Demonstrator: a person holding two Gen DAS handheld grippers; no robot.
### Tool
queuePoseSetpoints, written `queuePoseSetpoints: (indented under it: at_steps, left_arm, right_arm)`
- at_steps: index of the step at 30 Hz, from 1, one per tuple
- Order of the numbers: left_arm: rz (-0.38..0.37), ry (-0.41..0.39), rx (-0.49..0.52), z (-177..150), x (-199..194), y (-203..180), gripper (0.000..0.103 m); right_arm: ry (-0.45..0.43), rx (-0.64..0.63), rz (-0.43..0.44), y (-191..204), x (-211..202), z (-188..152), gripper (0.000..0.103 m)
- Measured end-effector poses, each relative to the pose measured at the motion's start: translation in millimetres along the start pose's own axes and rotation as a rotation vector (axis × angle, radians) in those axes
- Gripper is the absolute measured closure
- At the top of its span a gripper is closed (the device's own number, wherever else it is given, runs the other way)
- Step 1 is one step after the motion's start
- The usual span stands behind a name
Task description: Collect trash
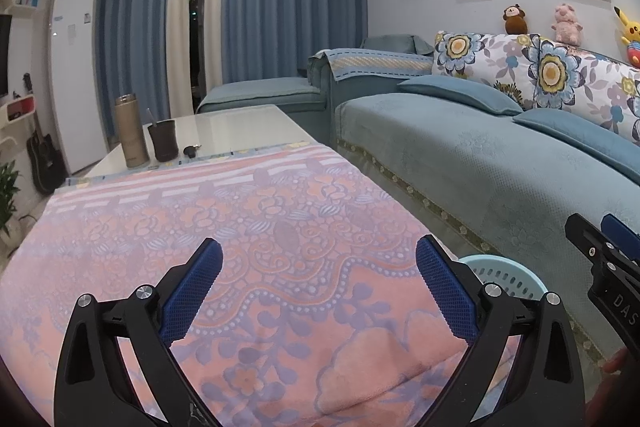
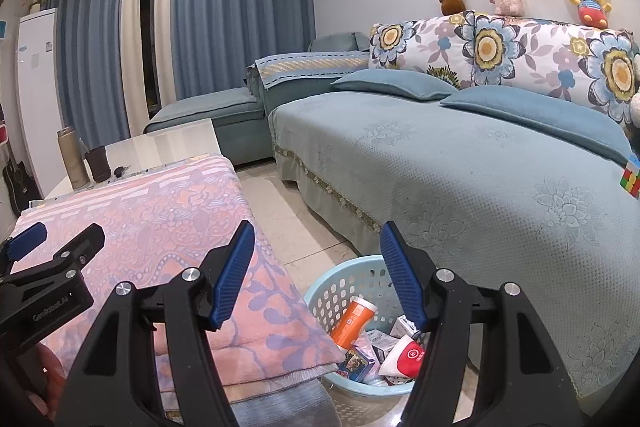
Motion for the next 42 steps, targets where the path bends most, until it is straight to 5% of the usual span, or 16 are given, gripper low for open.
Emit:
queuePoseSetpoints:
  at_steps: [42]
  left_arm:
    - [0.003, -0.009, 0.027, 4.0, -2.6, -1.7, 0.009]
  right_arm:
    - [-0.009, -0.024, 0.001, 9.5, -3.2, 2.7, 0.039]
Point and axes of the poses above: each gripper's, at about its wrist camera, not at the fingertips, and x roughly the way its jaws point, y to its left, z to its top, the point moved 6 cm from there along x, roughly the way its jaws point, and after that the axes turned 4 degrees about -z, right-handed, at the moved point
